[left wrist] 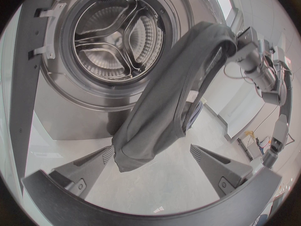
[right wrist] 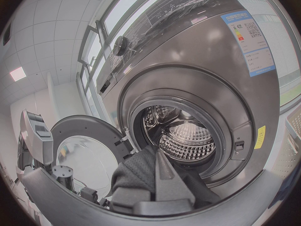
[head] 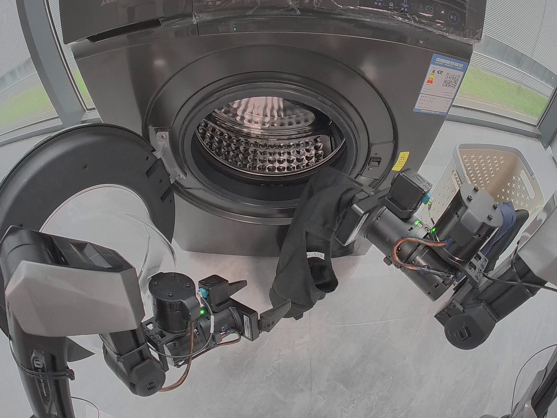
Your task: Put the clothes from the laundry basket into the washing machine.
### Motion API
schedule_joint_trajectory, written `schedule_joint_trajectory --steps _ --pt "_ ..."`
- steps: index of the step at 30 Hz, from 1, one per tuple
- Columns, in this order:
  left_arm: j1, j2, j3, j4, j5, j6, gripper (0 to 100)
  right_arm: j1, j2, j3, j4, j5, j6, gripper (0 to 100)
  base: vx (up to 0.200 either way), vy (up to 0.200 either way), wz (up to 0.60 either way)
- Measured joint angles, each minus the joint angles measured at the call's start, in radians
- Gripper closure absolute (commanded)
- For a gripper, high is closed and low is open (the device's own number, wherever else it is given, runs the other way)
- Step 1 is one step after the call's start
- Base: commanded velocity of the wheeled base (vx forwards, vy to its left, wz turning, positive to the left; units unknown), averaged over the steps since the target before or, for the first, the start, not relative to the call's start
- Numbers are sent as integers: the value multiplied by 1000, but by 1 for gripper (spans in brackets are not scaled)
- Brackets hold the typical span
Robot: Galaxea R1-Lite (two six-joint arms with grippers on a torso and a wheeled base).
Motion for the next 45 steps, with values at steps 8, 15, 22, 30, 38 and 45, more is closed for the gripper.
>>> schedule_joint_trajectory --steps 8,15,22,30,38,45 --pt "-3 61 -6 0 -5 34 0 14 32 -66 7 -29 0 100 0 0 0" --pt "-5 96 -24 0 -5 42 0 33 90 -184 31 -54 0 100 0 0 0" --pt "-3 119 -34 0 -5 43 0 50 139 -312 104 -79 0 100 0 0 0" --pt "0 154 -84 0 -1 44 0 56 154 -367 117 -89 1 100 0 0 0" --pt "3 190 -190 0 7 35 0 64 155 -368 114 -91 2 100 0 0 0" --pt "5 230 -279 0 8 32 0 77 154 -369 116 -97 2 100 0 0 0"
